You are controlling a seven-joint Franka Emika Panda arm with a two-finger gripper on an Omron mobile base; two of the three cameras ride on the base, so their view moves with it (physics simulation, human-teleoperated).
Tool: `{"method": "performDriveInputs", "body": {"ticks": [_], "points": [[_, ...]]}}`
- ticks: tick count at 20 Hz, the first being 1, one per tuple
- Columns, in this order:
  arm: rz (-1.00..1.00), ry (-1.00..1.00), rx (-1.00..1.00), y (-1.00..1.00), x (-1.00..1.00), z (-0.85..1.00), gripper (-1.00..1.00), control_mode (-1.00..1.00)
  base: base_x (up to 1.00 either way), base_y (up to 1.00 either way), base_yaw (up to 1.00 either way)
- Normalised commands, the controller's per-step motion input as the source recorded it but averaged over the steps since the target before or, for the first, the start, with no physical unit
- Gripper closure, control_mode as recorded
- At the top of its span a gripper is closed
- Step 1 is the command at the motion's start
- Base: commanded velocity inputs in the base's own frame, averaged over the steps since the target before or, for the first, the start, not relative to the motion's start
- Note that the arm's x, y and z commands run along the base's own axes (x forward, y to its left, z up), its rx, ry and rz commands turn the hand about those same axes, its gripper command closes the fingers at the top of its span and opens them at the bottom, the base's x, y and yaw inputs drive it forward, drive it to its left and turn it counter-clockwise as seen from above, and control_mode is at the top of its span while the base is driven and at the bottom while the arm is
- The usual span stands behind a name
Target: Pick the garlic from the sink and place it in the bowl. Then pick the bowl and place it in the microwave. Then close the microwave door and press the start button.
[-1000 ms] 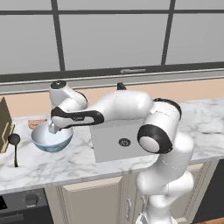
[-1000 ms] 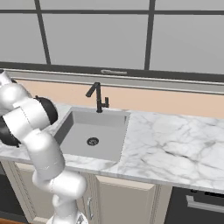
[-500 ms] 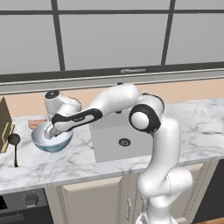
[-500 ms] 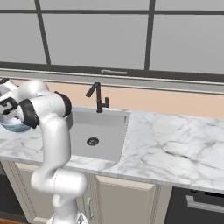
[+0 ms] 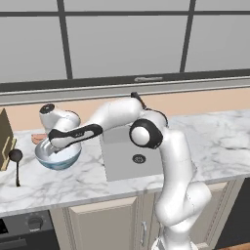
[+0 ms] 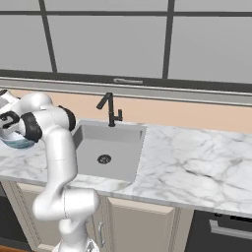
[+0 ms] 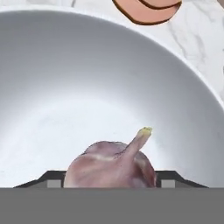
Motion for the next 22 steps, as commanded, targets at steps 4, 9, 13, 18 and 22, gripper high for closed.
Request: {"method": "performDriveInputs", "body": {"ticks": [4, 9, 13, 18, 22], "points": [[-0.04, 0.0, 0.0, 0.0, 0.0, 0.26, -1.0, -1.0, 0.0, 0.0, 0.0], [0.0, 0.0, 0.0, 0.14, -0.54, 0.18, -1.0, -1.0, 0.0, 0.0, 0.0], [0.01, 0.0, 0.0, 0.27, -0.87, -0.08, -1.0, -1.0, 0.0, 0.0, 0.0], [0.0, 0.0, 0.0, 0.0, -0.04, -0.34, -1.0, -1.0, 0.0, 0.0, 0.0], [0.0, -0.05, 0.01, -0.16, -0.18, 0.15, -1.0, -1.0, 0.0, 0.0, 0.0]]}}
